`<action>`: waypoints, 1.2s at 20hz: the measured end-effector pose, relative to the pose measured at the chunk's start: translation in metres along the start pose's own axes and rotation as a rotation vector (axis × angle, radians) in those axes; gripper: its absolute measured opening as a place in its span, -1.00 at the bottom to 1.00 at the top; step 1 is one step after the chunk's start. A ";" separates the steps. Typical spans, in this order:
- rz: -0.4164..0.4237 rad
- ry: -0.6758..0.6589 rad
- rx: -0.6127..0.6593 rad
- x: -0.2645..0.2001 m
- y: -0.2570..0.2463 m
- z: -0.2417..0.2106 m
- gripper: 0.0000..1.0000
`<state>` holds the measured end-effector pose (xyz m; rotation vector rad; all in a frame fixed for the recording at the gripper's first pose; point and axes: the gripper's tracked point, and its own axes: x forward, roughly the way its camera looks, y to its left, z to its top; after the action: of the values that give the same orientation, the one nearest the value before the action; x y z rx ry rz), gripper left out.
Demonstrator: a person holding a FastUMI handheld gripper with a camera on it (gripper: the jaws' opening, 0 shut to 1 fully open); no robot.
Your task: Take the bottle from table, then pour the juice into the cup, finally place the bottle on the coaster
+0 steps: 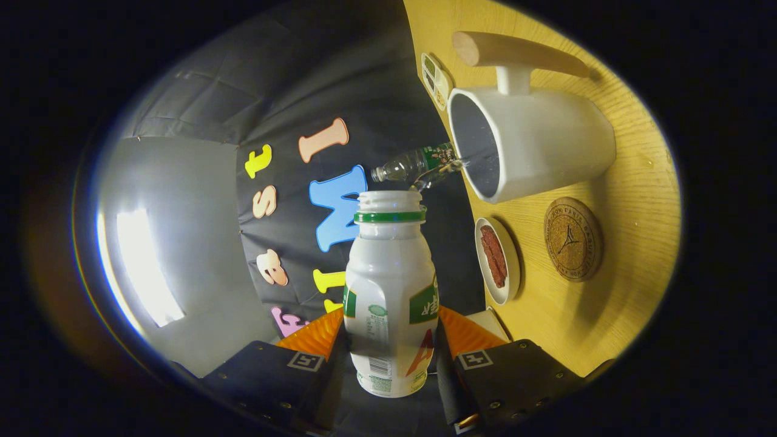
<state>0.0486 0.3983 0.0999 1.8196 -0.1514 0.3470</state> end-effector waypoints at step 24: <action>0.025 -0.024 0.100 0.005 0.003 0.004 0.30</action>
<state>0.0527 0.3943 0.1029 1.9229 -0.1760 0.3564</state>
